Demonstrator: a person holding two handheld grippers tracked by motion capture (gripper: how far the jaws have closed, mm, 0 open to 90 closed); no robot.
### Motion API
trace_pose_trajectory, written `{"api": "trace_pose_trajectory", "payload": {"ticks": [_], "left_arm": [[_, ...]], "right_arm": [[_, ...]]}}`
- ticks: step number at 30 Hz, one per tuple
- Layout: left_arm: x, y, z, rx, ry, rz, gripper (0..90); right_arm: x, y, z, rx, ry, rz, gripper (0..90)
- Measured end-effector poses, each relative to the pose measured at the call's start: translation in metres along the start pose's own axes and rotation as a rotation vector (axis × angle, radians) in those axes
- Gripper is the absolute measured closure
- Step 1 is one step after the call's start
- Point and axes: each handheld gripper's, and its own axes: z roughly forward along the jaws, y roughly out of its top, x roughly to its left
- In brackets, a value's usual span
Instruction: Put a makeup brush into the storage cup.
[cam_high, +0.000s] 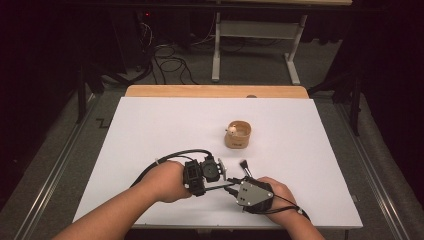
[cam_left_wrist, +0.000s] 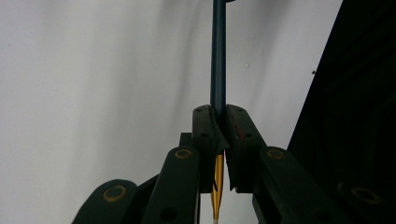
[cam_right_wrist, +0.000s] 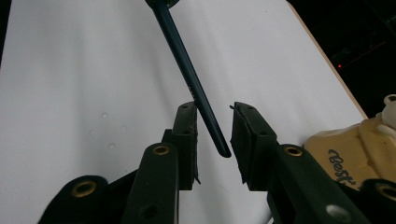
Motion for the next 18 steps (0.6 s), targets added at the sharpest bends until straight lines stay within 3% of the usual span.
{"api": "trace_pose_trajectory", "payload": {"ticks": [3, 18], "left_arm": [[-0.001, 0.0026, 0.0002, 0.003, -0.006, 0.008, 83.0], [-0.0011, 0.0059, 0.0015, 0.028, -0.018, 0.021, 83.0]], "right_arm": [[0.0019, 0.0002, 0.002, 0.0, 0.028, -0.008, 72.8], [0.0038, 0.0015, 0.0035, 0.014, 0.049, -0.028, 73.7]]}}
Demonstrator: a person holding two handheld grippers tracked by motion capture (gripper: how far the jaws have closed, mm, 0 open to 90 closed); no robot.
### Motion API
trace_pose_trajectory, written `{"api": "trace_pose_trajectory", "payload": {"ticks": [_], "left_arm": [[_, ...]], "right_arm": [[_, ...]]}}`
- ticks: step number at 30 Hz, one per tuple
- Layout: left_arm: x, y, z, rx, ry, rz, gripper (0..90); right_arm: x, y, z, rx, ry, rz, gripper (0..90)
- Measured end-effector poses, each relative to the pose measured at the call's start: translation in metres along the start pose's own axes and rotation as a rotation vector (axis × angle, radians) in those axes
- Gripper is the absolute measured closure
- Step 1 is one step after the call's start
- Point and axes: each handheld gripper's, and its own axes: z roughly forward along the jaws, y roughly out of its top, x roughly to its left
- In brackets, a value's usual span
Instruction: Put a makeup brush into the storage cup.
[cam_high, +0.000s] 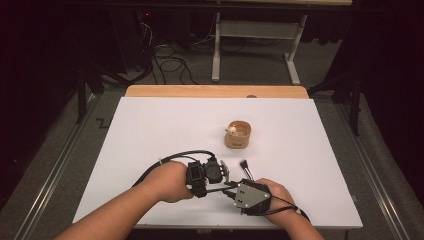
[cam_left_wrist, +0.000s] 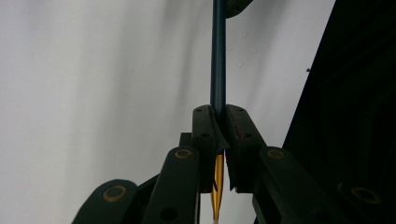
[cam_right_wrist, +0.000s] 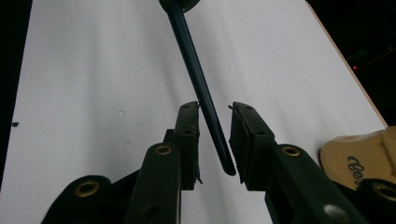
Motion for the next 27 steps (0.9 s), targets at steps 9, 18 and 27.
{"api": "trace_pose_trajectory", "payload": {"ticks": [9, 18, 27], "left_arm": [[0.0001, -0.0005, -0.0003, -0.008, -0.001, -0.002, 82.9], [0.0015, -0.0011, -0.0019, -0.013, 0.001, -0.003, 82.1], [0.0054, -0.003, -0.0077, -0.036, 0.014, -0.02, 79.0]], "right_arm": [[-0.0004, 0.0002, 0.0, 0.0, 0.004, -0.006, 78.0], [-0.0005, 0.0015, -0.0017, 0.005, 0.001, -0.028, 80.6], [0.0034, 0.0031, -0.0009, 0.0, 0.02, -0.076, 86.1]]}}
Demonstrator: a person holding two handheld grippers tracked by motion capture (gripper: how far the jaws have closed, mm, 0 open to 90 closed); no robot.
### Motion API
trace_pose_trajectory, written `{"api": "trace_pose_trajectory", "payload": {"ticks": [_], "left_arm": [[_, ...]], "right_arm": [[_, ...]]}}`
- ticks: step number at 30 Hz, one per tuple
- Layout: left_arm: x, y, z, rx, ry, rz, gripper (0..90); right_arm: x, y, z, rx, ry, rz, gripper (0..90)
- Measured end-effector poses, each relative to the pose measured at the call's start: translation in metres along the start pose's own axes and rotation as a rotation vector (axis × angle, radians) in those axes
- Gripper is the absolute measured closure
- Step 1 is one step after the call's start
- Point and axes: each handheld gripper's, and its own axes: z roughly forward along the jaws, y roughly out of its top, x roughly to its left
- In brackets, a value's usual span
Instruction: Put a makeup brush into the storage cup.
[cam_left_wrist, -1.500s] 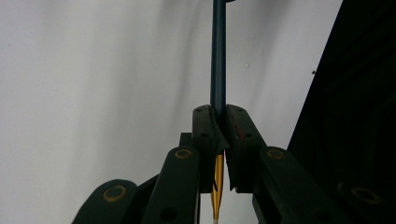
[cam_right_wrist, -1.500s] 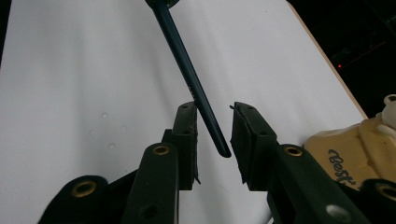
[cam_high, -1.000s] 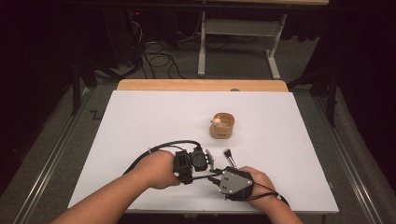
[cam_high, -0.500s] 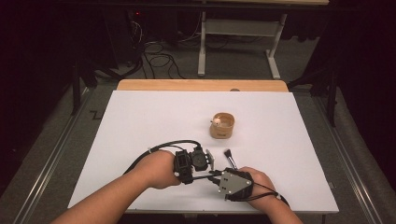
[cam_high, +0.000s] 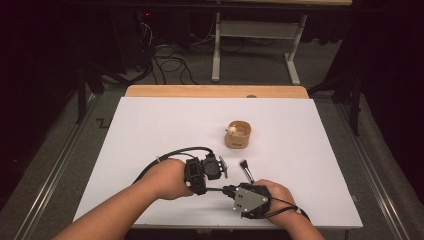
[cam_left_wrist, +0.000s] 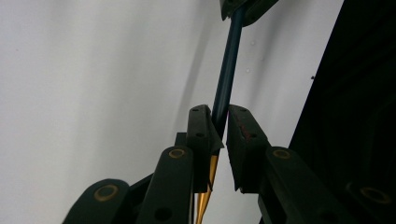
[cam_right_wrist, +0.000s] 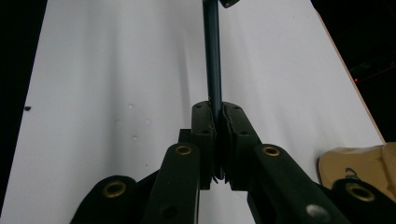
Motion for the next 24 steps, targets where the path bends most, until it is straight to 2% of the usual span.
{"api": "trace_pose_trajectory", "payload": {"ticks": [3, 4, 13, 24], "left_arm": [[0.0004, -0.0002, -0.0004, -0.009, 0.005, -0.019, 76.5], [0.0009, -0.0004, -0.0003, -0.013, 0.009, -0.025, 72.8], [0.0049, -0.0023, -0.0038, -0.025, 0.033, -0.05, 58.8], [0.0075, -0.0055, -0.0063, -0.026, 0.041, -0.075, 52.3]], "right_arm": [[0.0006, 0.0006, -0.0013, -0.005, 0.007, 0.002, 86.6], [-0.0007, 0.0004, -0.0022, -0.008, 0.012, 0.003, 86.6], [0.0001, 0.0, -0.0016, -0.002, 0.019, 0.011, 86.6], [-0.0028, -0.0026, -0.0014, 0.012, 0.011, 0.019, 86.6]]}}
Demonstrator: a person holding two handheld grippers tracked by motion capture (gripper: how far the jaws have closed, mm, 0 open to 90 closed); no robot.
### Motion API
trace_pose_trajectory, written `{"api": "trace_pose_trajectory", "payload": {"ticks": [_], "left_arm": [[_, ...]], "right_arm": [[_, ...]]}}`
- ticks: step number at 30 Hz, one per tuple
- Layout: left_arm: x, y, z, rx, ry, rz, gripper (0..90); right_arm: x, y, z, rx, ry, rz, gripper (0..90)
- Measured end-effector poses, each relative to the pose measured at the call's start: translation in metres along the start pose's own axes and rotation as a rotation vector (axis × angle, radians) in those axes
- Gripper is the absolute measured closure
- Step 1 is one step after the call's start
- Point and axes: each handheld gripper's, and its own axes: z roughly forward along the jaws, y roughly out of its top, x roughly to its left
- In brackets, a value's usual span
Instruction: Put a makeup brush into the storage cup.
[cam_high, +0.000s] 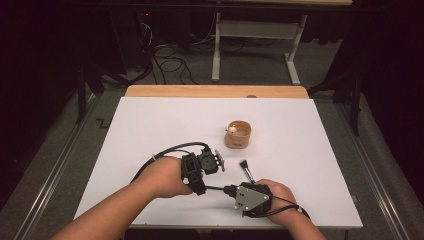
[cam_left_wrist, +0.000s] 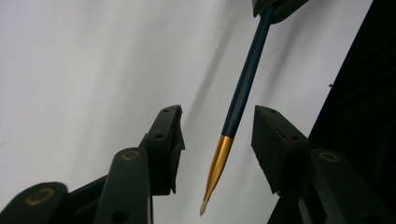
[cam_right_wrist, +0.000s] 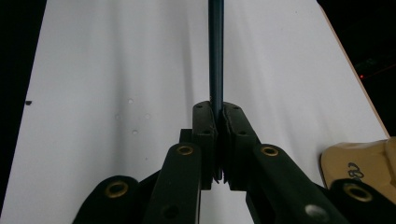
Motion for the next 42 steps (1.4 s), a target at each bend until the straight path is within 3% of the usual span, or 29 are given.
{"api": "trace_pose_trajectory", "payload": {"ticks": [5, 21, 38, 42], "left_arm": [[0.001, -0.002, -0.001, -0.011, 0.006, -0.01, 49.1], [0.009, -0.017, -0.002, -0.019, 0.014, -0.055, 42.8], [0.02, -0.048, 0.018, -0.013, 0.006, -0.136, 42.3], [0.024, -0.057, 0.024, -0.027, 0.015, -0.172, 41.6]], "right_arm": [[0.0, -0.002, -0.001, 0.011, 0.001, 0.023, 86.6], [-0.008, -0.01, -0.004, 0.022, -0.013, 0.02, 86.6], [-0.009, -0.014, -0.006, 0.042, -0.011, 0.037, 86.5], [-0.01, -0.015, -0.006, 0.044, -0.008, 0.038, 86.5]]}}
